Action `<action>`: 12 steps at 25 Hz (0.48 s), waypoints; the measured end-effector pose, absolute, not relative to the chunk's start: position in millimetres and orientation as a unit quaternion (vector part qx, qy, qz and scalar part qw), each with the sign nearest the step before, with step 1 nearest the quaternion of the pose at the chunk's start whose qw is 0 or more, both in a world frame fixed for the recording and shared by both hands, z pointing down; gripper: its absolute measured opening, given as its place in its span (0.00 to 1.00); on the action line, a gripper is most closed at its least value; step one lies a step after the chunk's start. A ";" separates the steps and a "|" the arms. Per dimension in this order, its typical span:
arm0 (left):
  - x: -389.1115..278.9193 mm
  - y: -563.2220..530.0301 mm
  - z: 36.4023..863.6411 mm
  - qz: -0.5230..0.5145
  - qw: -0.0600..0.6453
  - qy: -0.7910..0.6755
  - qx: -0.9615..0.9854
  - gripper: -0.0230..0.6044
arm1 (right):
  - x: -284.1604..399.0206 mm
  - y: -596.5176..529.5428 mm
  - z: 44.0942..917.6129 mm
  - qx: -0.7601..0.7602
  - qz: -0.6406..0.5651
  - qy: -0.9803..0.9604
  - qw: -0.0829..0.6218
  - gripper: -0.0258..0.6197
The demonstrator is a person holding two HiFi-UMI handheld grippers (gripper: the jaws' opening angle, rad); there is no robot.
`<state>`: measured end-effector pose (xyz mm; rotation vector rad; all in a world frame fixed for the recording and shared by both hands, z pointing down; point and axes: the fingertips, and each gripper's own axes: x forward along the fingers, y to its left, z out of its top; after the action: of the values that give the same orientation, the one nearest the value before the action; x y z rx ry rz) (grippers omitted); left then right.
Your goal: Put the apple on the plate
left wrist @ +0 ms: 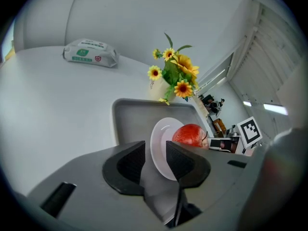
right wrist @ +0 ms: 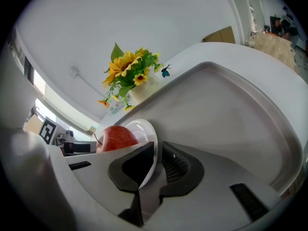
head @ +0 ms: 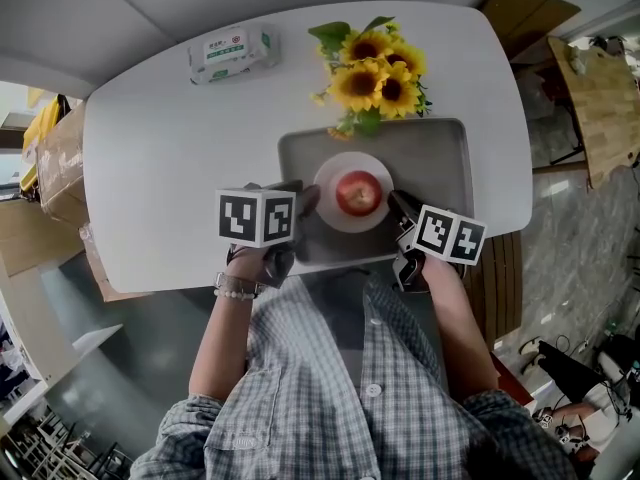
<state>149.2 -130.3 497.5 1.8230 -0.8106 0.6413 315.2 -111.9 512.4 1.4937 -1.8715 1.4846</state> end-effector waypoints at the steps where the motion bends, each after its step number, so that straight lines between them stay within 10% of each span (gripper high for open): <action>1: 145.4 -131.4 495.2 0.265 0.494 -0.339 0.756 0.23 | 318.3 -113.3 509.5 0.533 0.512 -0.655 0.156 0.12; 12: 122.3 -130.8 448.2 0.219 0.417 -0.356 0.807 0.06 | 308.5 -121.9 436.7 0.567 0.345 -0.733 0.151 0.10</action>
<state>122.3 -130.8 448.2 2.0251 -0.8935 0.5483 308.5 -121.9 436.7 1.6283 -2.1041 0.9896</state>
